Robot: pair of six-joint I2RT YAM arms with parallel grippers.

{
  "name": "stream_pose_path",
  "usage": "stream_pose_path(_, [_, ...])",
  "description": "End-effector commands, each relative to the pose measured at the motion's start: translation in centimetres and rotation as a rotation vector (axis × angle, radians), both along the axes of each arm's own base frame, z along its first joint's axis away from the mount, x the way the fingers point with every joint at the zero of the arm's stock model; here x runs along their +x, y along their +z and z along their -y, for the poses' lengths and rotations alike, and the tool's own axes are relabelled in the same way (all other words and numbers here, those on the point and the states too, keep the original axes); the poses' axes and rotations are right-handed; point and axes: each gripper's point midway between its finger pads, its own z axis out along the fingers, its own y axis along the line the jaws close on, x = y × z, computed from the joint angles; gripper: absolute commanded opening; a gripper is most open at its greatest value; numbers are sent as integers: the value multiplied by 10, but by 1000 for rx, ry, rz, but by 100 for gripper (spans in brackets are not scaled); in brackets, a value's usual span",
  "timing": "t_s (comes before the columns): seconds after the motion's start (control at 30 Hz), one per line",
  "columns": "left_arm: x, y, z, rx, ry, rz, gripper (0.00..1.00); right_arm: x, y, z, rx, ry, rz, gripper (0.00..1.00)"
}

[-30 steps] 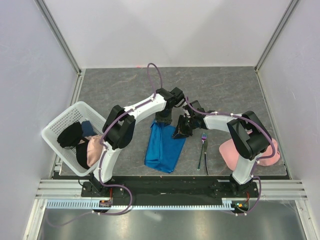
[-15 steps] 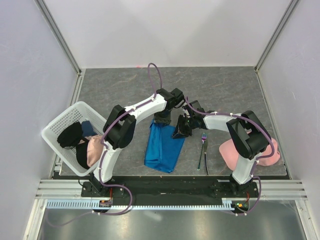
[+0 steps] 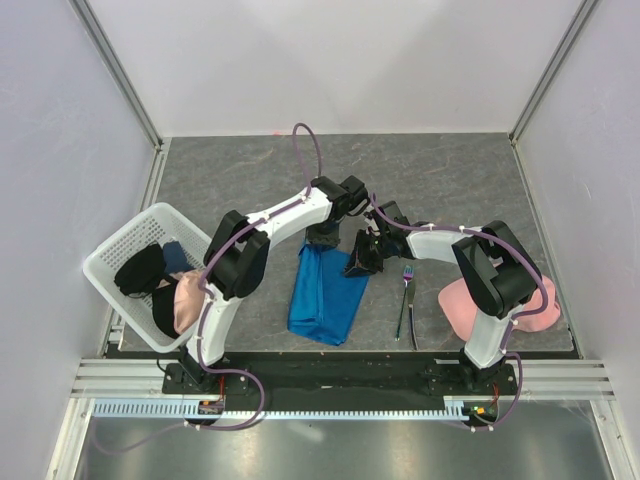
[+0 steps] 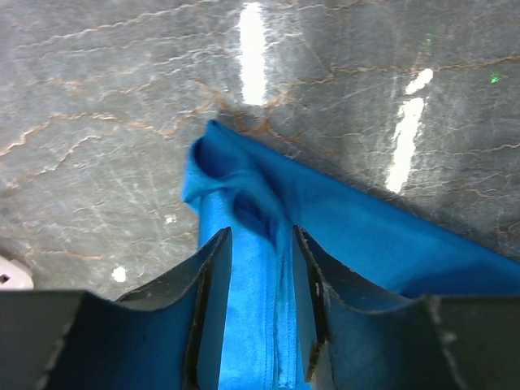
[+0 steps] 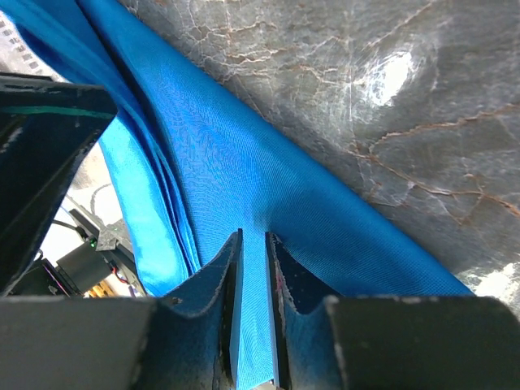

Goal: Fold the napkin into a case and place the utensils inside
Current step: Fold the 2/3-rectangle-folded napkin at the center of the board.

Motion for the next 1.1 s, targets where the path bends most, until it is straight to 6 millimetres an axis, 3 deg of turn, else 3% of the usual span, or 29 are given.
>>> stream_pose_path(0.0, [5,30,-7,-15,56,95,48,-3,-12,5,-22,-1,-11,24])
stream_pose_path(0.37, [16,3,4,-13,55,63,46,-6,-14,6,-20,-1,-25,23])
stream_pose_path(0.67, [25,-2,2,-6,58,61,40,-3,-13,4,-17,-2,-25,23])
stream_pose_path(0.77, [24,-6,-4,5,65,46,34,-4,-14,4,-15,-2,-33,23])
stream_pose_path(0.9, [19,-5,-2,-9,41,17,10,-3,-15,5,-20,-8,-31,23])
stream_pose_path(1.07, [2,5,6,-74,-9,-31,6,-1,-18,6,-30,-8,-27,22])
